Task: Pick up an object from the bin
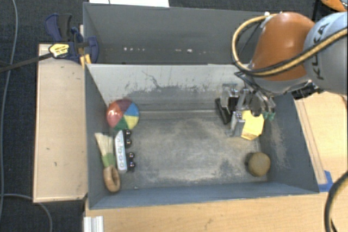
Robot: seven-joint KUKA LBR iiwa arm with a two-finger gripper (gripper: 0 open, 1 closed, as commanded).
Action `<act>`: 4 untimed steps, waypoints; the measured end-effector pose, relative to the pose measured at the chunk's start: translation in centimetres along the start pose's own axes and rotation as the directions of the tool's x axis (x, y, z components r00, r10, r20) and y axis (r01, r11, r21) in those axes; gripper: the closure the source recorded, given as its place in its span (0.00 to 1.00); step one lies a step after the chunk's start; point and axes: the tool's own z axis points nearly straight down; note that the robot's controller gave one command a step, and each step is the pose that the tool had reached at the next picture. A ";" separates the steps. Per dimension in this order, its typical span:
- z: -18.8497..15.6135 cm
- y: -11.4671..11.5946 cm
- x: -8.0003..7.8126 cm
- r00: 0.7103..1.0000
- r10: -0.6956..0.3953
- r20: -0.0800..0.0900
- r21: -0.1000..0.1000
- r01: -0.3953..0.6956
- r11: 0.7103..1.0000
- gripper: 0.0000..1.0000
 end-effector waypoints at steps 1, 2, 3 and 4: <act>-0.5 0.0 -0.1 1.000 -0.001 0.008 0.000 0.001 1.000 0.00; 1.2 -2.3 -0.3 0.999 0.048 0.005 -0.001 -0.048 0.999 0.00; 7.3 -6.2 1.0 0.999 -0.045 0.014 0.002 0.045 0.999 0.00; 9.6 -7.2 1.9 0.999 0.034 0.003 -0.008 -0.034 0.999 0.00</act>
Offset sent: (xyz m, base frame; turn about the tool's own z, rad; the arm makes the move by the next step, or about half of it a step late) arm 0.0028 -0.0429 -0.0283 0.0856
